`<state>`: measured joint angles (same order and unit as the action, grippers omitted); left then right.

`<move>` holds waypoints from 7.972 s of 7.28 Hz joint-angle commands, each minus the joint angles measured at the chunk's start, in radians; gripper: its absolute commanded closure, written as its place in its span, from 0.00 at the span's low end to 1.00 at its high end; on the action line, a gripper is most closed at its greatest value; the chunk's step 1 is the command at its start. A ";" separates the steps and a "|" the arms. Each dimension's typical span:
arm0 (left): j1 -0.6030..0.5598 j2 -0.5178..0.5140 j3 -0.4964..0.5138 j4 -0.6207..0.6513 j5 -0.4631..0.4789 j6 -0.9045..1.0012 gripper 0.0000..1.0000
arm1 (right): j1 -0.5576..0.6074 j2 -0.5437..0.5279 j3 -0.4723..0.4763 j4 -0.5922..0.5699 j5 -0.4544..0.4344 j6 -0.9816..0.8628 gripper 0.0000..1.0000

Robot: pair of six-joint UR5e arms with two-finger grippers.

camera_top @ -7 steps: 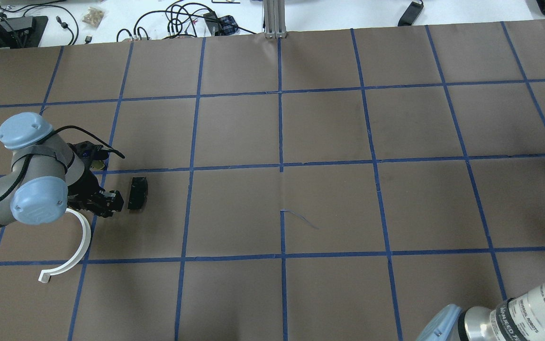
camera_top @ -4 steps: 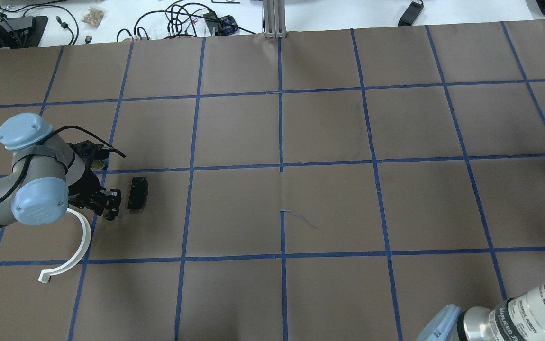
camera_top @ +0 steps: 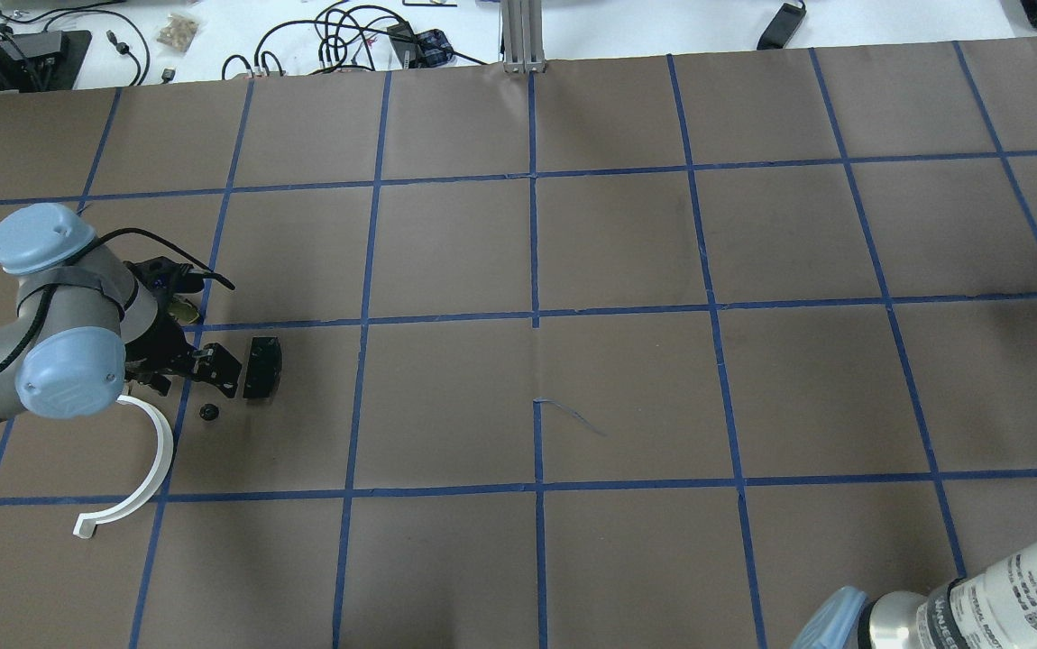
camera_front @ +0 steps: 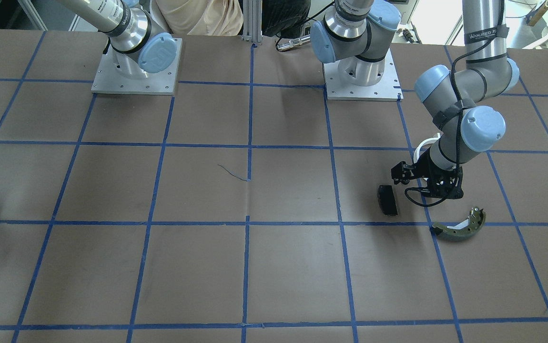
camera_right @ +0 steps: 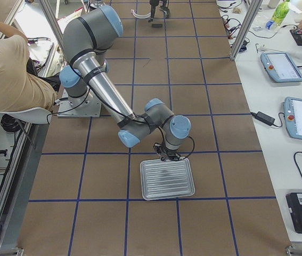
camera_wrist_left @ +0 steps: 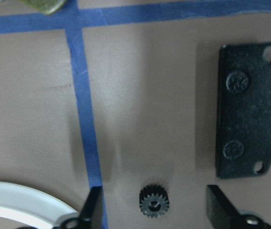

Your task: Place bearing gear from tray to pile

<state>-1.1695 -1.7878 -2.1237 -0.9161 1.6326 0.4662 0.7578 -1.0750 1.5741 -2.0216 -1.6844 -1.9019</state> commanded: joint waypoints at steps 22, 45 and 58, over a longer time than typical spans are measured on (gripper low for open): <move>-0.473 0.209 0.579 -0.678 -0.050 -0.498 0.00 | 1.274 0.003 0.204 -0.360 0.304 1.719 0.79; -0.751 -0.234 0.238 0.034 -0.054 -0.779 0.03 | 0.778 -0.618 0.162 0.417 0.150 2.052 0.00; -0.217 -0.081 0.261 -0.295 -0.047 -0.214 1.00 | 0.785 -0.629 0.156 0.431 0.098 2.031 0.00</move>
<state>-1.4974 -1.8786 -1.8590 -1.1567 1.5655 0.1248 1.5424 -1.7026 1.7327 -1.5948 -1.5910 0.1281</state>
